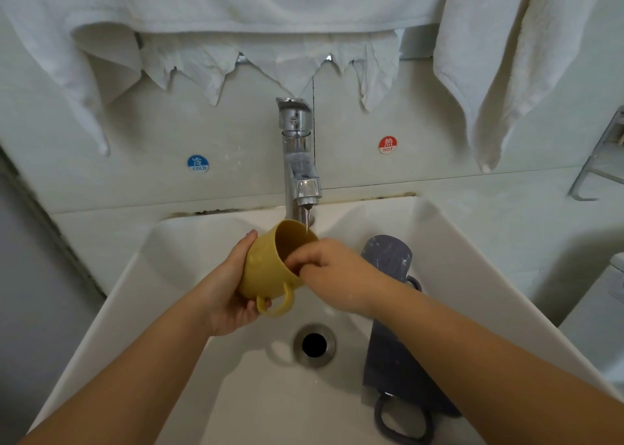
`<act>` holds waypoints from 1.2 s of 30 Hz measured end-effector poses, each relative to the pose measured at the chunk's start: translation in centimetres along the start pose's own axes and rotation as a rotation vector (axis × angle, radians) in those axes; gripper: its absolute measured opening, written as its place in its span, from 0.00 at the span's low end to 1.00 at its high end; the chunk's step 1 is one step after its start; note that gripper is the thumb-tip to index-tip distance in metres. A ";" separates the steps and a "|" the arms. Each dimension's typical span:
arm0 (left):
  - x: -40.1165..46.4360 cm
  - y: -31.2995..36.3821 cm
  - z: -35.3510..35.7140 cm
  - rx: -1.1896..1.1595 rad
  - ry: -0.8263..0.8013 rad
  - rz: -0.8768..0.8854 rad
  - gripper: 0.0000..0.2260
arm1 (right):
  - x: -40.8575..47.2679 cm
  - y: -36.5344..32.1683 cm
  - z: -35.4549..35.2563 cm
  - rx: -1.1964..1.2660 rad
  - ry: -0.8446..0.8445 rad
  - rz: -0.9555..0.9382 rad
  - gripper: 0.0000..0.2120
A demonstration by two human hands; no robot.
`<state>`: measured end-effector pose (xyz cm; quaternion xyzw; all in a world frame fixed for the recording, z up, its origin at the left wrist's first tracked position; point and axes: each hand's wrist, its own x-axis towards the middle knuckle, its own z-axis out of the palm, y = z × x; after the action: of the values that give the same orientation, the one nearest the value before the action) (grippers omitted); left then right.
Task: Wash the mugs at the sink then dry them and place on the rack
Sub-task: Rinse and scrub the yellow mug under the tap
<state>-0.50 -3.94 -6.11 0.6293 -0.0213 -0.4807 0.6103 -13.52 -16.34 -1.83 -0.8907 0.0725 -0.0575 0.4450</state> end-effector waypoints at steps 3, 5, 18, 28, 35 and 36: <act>-0.2 0.0 0.2 0.028 0.023 0.032 0.30 | 0.0 -0.4 0.4 0.099 -0.192 0.006 0.15; -0.1 0.1 0.0 0.046 0.043 0.069 0.30 | -0.1 -0.2 0.6 0.047 -0.277 0.007 0.20; -0.2 0.8 0.4 0.109 0.169 0.162 0.28 | 0.3 0.7 1.4 -0.248 -0.206 0.080 0.18; 0.4 0.2 1.7 0.113 0.179 0.234 0.26 | 0.9 1.9 1.0 -0.216 -0.213 0.103 0.12; -0.7 0.6 0.8 0.197 0.067 -0.001 0.29 | 1.4 3.2 1.7 -1.042 -0.188 -0.143 0.19; -0.7 0.6 0.8 0.202 0.072 -0.002 0.28 | 1.2 2.8 1.9 -0.942 -0.202 -0.100 0.14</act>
<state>-1.03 -4.28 -5.08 0.7045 -0.0472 -0.4538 0.5437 -12.22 -16.77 -5.15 -0.9989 0.0043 0.0473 -0.0054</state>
